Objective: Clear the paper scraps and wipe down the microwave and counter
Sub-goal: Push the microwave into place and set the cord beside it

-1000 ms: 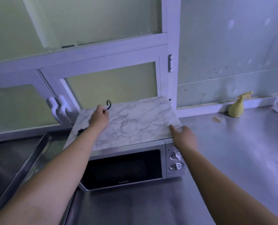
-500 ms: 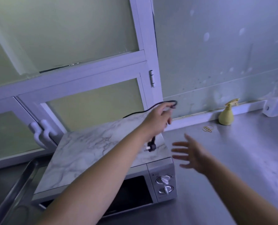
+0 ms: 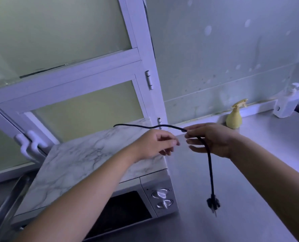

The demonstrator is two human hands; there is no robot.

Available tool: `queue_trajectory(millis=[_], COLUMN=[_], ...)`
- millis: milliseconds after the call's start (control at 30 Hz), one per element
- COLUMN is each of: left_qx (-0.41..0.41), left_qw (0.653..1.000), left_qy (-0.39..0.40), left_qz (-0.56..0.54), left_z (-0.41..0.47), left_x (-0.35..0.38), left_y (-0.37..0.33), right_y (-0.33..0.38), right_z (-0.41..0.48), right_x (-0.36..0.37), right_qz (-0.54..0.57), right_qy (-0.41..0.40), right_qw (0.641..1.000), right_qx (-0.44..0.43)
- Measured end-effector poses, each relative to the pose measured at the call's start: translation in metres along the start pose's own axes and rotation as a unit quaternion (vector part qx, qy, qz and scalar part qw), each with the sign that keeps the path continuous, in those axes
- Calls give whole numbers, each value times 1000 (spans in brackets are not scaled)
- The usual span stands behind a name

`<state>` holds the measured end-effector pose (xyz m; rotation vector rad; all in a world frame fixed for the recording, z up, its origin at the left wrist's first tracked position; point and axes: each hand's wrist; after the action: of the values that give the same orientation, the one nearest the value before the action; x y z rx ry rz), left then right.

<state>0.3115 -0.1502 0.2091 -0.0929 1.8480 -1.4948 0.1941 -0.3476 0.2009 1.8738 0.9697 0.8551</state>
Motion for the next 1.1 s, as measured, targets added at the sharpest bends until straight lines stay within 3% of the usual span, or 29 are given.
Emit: queue_trajectory(millis=[67,133,167,267,467,667,800,933,1100], left_qx=[-38,-79,-111,-230,-234,-120,10,81,37], left_qw=[981,916,885,835,829,830,830,830,845], left_qy=[-188,-371,-404,-342,-357,-387,-299,-183,-75], left_qz=[25,130,204,364,363,383,471,521,529], left_z=[17,32,37,49,84,152,209,233,197], left_x=[-30,-67,-85,-125,-152,-146,-105,-33,38], left_y=[25,60,77,121,144,79,-12,-65,-31], right_y=[1,2,1,-4,-17,-37,-52,-63,-93], right_z=[10,21,27,46,80,88,80,62,28], right_x=[-7,-15,-19,-26,-34,-37,-54,-77,-102], right_qz=[-5,-9,-10,-9,0,-164,-302,-283,-157], right_qy=[-29,-41,-45,-53,-28,-104,-124,-206,-238], right_qw=[999,998,998,996,997,969,933,925,956], right_qx=[-20,-41,-49,-66,-75,-152,-150,-146,-65])
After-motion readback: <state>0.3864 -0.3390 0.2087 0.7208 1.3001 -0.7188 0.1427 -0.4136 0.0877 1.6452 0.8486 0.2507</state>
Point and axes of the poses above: each hand's wrist, its own z-axis towards the middle knuckle, its own x-axis out of the palm, y = z × x, and after that the axes turned 8 degrees about -y, right-handed
